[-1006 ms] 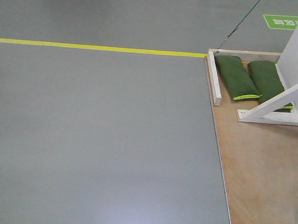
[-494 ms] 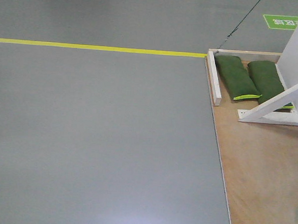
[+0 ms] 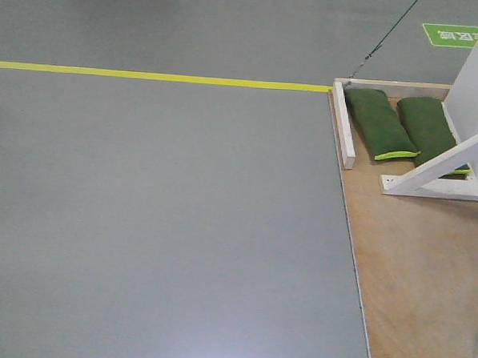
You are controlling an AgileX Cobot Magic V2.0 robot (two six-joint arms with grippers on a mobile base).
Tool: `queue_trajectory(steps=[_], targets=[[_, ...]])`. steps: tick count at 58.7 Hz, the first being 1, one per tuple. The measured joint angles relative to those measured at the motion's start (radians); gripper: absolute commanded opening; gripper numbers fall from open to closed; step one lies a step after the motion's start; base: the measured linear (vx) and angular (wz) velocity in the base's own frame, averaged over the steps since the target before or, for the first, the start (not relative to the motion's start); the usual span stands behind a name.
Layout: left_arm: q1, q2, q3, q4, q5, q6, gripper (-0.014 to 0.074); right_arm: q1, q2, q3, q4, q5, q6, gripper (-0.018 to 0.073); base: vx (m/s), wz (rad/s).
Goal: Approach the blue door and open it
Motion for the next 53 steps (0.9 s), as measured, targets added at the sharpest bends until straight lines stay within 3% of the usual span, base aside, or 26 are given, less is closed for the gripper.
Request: queue_trajectory(steps=[2, 3, 9, 23, 39, 53], targets=[[0.000, 0.000, 0.000, 0.000, 0.000, 0.000, 0.0073, -0.056, 0.000, 0.000, 0.002, 0.000, 0.000, 0.0012, 0.00, 0.00], [0.000, 0.000, 0.000, 0.000, 0.000, 0.000, 0.0073, -0.148, 0.006, 0.000, 0.004, -0.006, 0.000, 0.0012, 0.00, 0.00], [0.000, 0.000, 0.000, 0.000, 0.000, 0.000, 0.0073, -0.320, 0.041, 0.000, 0.006, -0.035, 0.000, 0.0012, 0.00, 0.00], [0.000, 0.000, 0.000, 0.000, 0.000, 0.000, 0.0073, -0.589, 0.206, 0.000, 0.006, -0.136, 0.000, 0.0012, 0.00, 0.00], [0.000, 0.000, 0.000, 0.000, 0.000, 0.000, 0.0073, -0.742, 0.460, -0.068, 0.006, -0.210, 0.000, 0.0012, 0.00, 0.00], [0.000, 0.000, 0.000, 0.000, 0.000, 0.000, 0.0073, -0.770, 0.711, -0.297, 0.006, -0.218, 0.000, 0.0012, 0.00, 0.00]])
